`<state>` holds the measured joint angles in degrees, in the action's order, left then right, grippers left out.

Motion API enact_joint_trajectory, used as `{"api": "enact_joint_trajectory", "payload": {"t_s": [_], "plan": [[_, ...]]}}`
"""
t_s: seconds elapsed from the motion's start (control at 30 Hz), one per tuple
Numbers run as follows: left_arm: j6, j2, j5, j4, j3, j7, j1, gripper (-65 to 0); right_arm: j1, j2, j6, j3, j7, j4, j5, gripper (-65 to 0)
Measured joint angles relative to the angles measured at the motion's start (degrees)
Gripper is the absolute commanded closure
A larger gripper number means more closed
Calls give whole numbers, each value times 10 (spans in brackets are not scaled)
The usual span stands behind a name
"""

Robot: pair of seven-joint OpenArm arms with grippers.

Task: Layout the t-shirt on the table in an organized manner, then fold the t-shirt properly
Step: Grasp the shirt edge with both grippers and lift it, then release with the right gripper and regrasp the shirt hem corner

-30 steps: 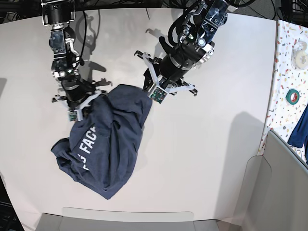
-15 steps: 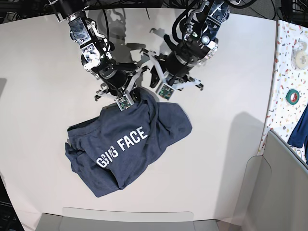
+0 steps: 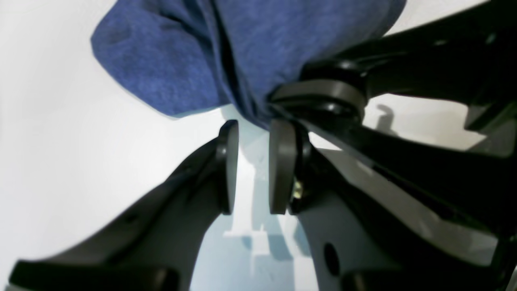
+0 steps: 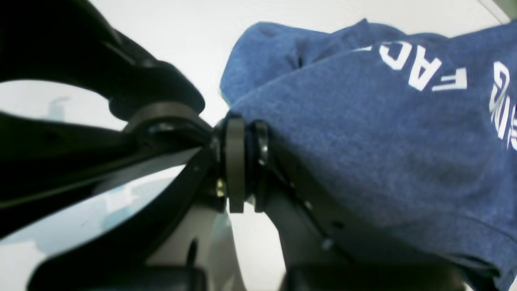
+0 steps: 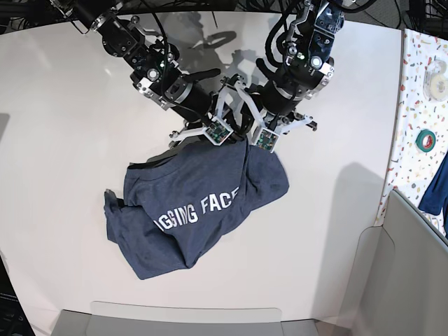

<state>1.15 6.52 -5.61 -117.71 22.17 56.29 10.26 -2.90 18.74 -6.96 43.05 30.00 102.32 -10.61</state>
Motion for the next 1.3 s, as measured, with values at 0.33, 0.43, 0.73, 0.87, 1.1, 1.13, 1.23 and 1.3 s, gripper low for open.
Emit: {"api": "enact_joint_trajectory", "payload": {"t_s": [0.33, 0.43, 0.73, 0.87, 1.1, 1.13, 1.23, 1.3], "plan": [[10, -10, -31, -1, -19, 9, 9, -135, 1, 54, 20, 12, 1, 56, 19, -337], [-13, -2, 19, -1, -35, -5, 2, -136, 8, 105, -12, 12, 2, 110, -7, -385], [-5, -2, 5, -1, -31, -4, 4, -136, 72, 101, -4, -149, 8, 135, -6, -391], [-11, 1, 13, -1, -32, -4, 2, -136, 131, 25, -14, -322, -1, 134, -64, -391], [-8, -1, 10, 0, -31, -4, 2, -136, 123, -101, -5, -656, 129, 31, -277, -392], [-7, -1, 11, 0, -32, -4, 3, -136, 110, -112, -5, -687, 157, 7, -302, -392], [-7, 0, 11, 1, -30, -4, 3, -136, 59, -117, -3, -758, 226, -57, -346, -394], [-7, 0, 11, 0, -30, -4, 3, -136, 38, -112, -3, -765, 232, -76, -357, -394]]}}
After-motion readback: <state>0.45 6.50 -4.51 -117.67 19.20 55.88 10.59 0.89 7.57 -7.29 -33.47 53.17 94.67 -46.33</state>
